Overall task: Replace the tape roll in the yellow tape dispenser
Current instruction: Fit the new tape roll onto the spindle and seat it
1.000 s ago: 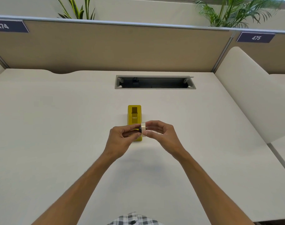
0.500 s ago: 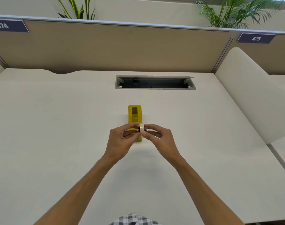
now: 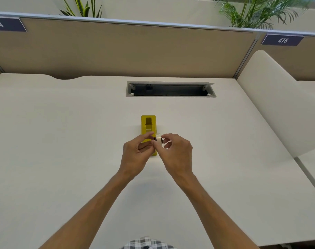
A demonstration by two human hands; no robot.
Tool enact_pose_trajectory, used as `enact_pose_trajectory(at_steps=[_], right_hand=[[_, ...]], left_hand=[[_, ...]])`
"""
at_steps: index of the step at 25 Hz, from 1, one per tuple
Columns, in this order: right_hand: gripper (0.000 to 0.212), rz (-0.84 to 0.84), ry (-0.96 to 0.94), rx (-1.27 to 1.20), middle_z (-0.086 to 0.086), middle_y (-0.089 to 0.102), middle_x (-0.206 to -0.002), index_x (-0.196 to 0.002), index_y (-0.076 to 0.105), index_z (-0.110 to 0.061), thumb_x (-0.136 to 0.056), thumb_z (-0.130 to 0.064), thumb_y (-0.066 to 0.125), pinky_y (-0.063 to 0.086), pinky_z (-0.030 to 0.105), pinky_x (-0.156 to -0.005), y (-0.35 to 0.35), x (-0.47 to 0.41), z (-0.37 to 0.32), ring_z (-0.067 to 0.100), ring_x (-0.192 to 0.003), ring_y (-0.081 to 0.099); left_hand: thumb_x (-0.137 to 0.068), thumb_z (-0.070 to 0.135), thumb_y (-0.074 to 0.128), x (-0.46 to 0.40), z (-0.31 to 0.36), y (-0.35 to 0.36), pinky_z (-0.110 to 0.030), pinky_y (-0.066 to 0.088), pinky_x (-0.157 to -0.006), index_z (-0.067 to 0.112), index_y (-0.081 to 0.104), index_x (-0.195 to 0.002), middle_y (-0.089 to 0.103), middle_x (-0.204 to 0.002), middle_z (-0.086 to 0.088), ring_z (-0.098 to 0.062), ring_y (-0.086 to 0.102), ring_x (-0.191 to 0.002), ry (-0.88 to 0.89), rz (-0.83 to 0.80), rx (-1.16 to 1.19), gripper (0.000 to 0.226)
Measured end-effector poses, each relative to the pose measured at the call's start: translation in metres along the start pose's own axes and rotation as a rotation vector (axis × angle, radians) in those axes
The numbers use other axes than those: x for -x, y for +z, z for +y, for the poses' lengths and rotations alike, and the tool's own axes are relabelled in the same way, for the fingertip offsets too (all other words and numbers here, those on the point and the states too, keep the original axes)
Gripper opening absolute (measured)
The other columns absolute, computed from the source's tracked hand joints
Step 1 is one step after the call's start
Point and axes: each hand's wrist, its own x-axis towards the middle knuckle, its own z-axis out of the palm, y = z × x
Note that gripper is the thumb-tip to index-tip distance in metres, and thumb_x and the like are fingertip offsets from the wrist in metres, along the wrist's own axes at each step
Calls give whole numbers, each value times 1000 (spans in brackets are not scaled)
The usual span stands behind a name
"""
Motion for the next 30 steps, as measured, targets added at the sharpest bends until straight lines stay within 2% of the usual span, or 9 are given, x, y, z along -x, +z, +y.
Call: enact_pose_trajectory(at_steps=[5, 8, 10, 13, 17, 21, 24, 27, 30], right_hand=[[16, -92, 46, 30, -5, 74, -76, -85, 75, -20, -80, -36, 71, 56, 37, -69, 10, -11, -4, 14, -68, 68], [18, -94, 43, 31, -4, 75, -81, -89, 75, -20, -81, -36, 72, 57, 38, -69, 9, -11, -3, 14, -68, 69], [20, -90, 41, 14, -2, 75, -83, -91, 75, -19, -82, -36, 73, 57, 38, -69, 14, -11, -5, 15, -69, 69], [17, -93, 73, -10, -4, 75, -83, -91, 74, -20, -83, -34, 71, 57, 38, -70, 19, -14, -7, 12, -69, 69], [18, -89, 144, 17, -5, 74, -82, -92, 74, -21, -82, -36, 68, 57, 36, -71, 28, -24, -7, 12, -73, 69], [22, -62, 200, 124, -8, 73, -79, -90, 73, -27, -80, -45, 65, 49, 26, -61, 39, -38, -8, 11, -73, 67], [24, -75, 240, 97, -8, 73, -79, -91, 74, -26, -80, -45, 65, 52, 28, -63, 47, -51, -6, 12, -73, 68], [22, -75, 262, 25, -7, 74, -85, -92, 74, -24, -81, -41, 67, 55, 32, -67, 53, -60, -4, 14, -76, 69], [22, -67, 238, 9, -4, 75, -85, -93, 75, -20, -83, -38, 67, 54, 31, -70, 60, -66, 0, 15, -76, 68]], left_hand=[[-83, 5, 71, -3, -3, -3, -17, 55, -80, 15, 60, -124, 66, -113, 3, -3, 68, -98, 82, 56, -160, 44], [-78, 13, 75, -8, 0, -4, -16, 55, -80, 24, 51, -133, 57, -127, 8, 0, 61, -107, 117, -25, -255, 61], [-77, 13, 77, -15, -2, -9, -17, 54, -83, 25, 50, -135, 58, -129, 9, 2, 60, -109, 107, -87, -250, 65], [-77, 9, 76, -26, -6, -15, -23, 54, -90, 19, 60, -127, 66, -118, 6, -4, 63, -107, 116, -89, -252, 53], [-74, 9, 78, -41, -12, -17, -22, 52, -92, 19, 62, -122, 67, -113, 8, -7, 64, -107, 135, -120, -245, 51], [-74, 17, 76, -55, -18, -17, -30, 50, -95, 21, 61, -124, 67, -117, 9, -7, 62, -107, 175, -87, -363, 52], [-78, 25, 76, -66, -25, -18, -37, 47, -101, 21, 55, -131, 61, -130, 4, -15, 56, -120, 168, -72, -458, 58], [-78, 36, 75, -69, -36, -24, -30, 42, -106, 22, 47, -138, 54, -139, 4, -12, 49, -127, 126, -45, -501, 67], [-80, 43, 70, -61, -49, -32, -21, 35, -104, 27, 42, -140, 49, -143, 8, 1, 43, -126, 81, -21, -517, 67]])
